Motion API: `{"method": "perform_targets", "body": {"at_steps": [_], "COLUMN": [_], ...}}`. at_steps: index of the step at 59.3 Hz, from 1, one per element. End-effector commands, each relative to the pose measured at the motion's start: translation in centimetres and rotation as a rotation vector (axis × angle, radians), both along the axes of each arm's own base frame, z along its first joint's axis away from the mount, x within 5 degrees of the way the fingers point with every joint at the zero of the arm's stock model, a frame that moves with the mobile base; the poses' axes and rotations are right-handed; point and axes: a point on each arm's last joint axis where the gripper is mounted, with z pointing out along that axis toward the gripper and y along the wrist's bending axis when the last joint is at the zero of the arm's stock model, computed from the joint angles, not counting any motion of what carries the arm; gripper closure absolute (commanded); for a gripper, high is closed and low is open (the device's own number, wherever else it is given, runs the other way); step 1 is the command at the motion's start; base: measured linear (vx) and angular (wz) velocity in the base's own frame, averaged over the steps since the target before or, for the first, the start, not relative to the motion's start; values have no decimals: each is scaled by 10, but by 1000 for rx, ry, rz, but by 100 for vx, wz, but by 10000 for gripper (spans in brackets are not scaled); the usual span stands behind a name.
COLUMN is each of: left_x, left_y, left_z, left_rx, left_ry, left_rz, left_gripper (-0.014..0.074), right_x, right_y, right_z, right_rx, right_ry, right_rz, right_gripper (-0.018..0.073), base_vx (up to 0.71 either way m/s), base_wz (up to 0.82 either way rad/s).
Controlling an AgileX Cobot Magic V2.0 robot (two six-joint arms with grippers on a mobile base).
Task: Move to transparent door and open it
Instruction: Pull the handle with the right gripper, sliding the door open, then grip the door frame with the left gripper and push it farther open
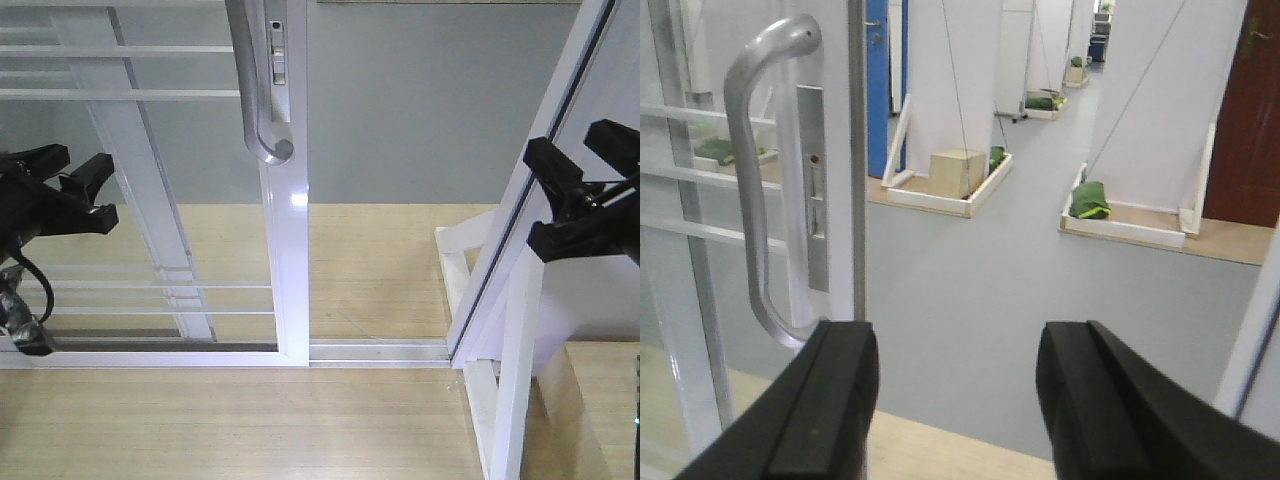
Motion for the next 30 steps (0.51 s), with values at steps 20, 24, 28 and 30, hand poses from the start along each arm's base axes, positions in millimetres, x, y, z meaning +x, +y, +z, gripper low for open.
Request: {"method": "perform_targets", "body": {"at_steps": [20,24,28,30], "left_x": [78,91,103,108], "left_y": [-28,-34,-41,-44], "left_z": [52,52,51,51], "left_rx": [-65,-73,-79,-81], "left_ry": [-236,-240,-241,-239], "left_rz": [-82,-93,-106,-110], "left_gripper": [120,105,94,90], "right_x": [-15,-15,-15,-15], "right_y": [-7,-7,-7,-7], "right_z": [14,14,14,14], "right_rx": [-18,-18,-18,-18], "right_ry": [-14,-14,-14,-14], "right_rz": [-31,-31,-31,-31], "right_gripper": [120,120,120,120], "base_vx": [0,0,0,0], "base_wz": [0,0,0,0]}}
